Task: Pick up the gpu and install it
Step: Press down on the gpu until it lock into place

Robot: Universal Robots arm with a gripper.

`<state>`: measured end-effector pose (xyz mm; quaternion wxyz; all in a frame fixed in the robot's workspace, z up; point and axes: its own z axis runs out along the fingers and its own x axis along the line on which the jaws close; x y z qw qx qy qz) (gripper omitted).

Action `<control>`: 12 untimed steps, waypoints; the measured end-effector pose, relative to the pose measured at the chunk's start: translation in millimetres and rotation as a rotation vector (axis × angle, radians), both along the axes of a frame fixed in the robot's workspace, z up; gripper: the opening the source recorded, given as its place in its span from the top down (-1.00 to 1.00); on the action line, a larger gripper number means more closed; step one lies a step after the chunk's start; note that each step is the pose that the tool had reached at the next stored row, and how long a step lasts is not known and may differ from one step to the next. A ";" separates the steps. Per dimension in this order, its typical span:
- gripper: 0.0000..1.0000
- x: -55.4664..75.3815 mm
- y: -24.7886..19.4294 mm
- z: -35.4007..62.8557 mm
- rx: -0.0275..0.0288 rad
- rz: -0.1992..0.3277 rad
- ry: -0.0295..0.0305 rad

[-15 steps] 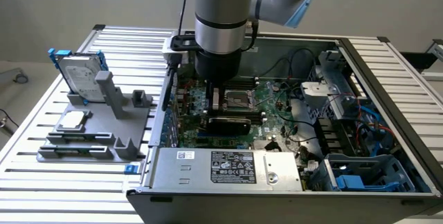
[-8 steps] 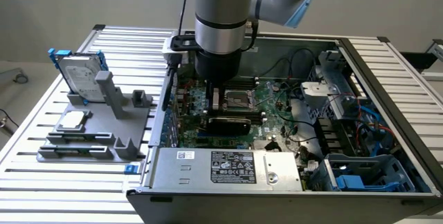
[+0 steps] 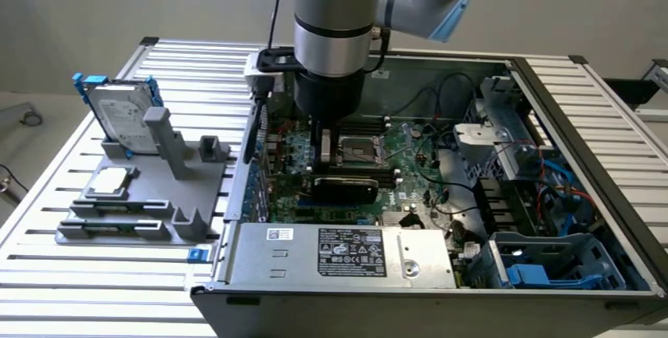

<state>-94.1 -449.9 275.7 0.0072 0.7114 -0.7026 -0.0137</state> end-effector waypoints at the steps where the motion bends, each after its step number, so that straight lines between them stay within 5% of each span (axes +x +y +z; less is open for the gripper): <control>1: 0.79 0.0 -0.1 0.0 0.0000 0.000 -0.0001; 12: 0.79 -0.1 -2.0 -1.0 -0.0060 0.000 0.0001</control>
